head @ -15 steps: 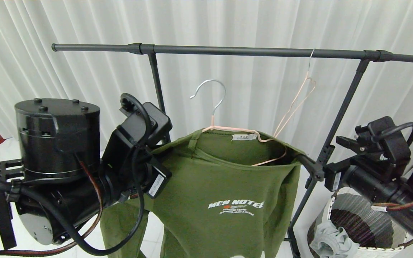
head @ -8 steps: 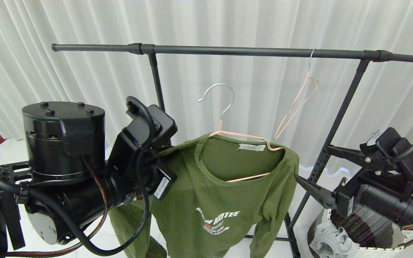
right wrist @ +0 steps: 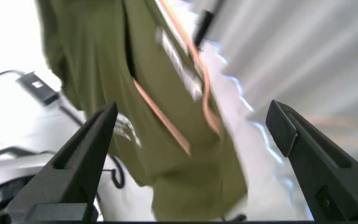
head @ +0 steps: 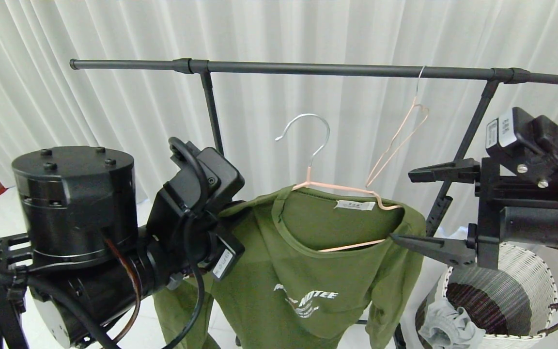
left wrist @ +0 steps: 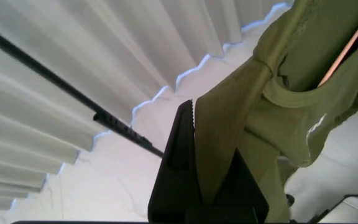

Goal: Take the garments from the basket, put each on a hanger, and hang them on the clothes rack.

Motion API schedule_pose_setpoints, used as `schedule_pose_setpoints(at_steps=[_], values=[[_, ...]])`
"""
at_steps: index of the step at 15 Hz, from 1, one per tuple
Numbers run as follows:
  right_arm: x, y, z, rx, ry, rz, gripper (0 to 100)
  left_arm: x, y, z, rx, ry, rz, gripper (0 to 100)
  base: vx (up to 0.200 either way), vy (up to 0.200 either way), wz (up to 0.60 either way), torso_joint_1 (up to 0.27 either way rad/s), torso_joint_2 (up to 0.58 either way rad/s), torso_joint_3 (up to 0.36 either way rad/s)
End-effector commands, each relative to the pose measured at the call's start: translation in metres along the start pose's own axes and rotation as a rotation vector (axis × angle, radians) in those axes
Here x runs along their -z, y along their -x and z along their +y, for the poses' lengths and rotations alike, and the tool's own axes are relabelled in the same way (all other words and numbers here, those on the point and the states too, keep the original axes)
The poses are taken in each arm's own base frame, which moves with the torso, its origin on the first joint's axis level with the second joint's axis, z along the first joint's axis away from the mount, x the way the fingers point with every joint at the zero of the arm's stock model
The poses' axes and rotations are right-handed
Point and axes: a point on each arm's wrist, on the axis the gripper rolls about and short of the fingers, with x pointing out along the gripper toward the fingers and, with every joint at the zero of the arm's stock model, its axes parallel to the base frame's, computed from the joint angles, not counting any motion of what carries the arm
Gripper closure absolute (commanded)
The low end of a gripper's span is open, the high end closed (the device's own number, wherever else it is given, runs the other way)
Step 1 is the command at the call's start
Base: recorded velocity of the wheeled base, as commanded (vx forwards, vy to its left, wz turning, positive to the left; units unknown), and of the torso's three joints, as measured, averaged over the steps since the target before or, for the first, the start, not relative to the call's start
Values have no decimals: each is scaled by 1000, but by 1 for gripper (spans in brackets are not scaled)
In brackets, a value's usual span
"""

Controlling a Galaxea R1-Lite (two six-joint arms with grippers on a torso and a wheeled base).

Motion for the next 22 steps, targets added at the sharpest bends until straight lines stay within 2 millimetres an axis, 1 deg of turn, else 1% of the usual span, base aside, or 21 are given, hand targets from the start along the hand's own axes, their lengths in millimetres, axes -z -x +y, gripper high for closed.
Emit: schedule_pose_setpoints(at_steps=[1, 4, 6, 8, 10, 13, 14, 17, 22], values=[[-5, -22, -4, -78, 1, 15, 0, -3, 3, -4, 15, -7, -18, 100, 0, 0, 0, 0, 0, 0], [-7, -38, -1, -166, -9, 29, 0, -6, 9, -6, 25, -49, -36, 100, 0, 0, 0, 0, 0, 0], [-3, -43, 0, -194, -28, 73, 0, -6, 9, -6, 25, -58, -40, 100, 0, 0, 0, 0, 0, 0], [-2, -49, -1, -201, -30, 87, 0, -8, 11, -8, 35, -61, -49, 100, 0, 0, 0, 0, 0, 0], [2, -61, -6, -203, -31, 104, 0, -9, 12, -8, 34, -58, -54, 100, 0, 0, 0, 0, 0, 0], [5, -71, -9, -207, -15, 115, 0, -9, 14, -7, 32, -57, -59, 100, 0, 0, 0, 0, 0, 0], [4, -71, -10, -203, -12, 113, 100, -10, 15, -7, 31, -57, -60, 100, 0, 0, 0, 0, 0, 0], [3, -72, -13, -195, -5, 111, 100, -9, 14, -7, 34, -57, -58, 100, 0, 0, 0, 0, 0, 0], [5, -67, -23, -159, 46, 106, 100, -8, 14, -8, 55, -59, -64, 100, 0, 0, 0, 0, 0, 0]])
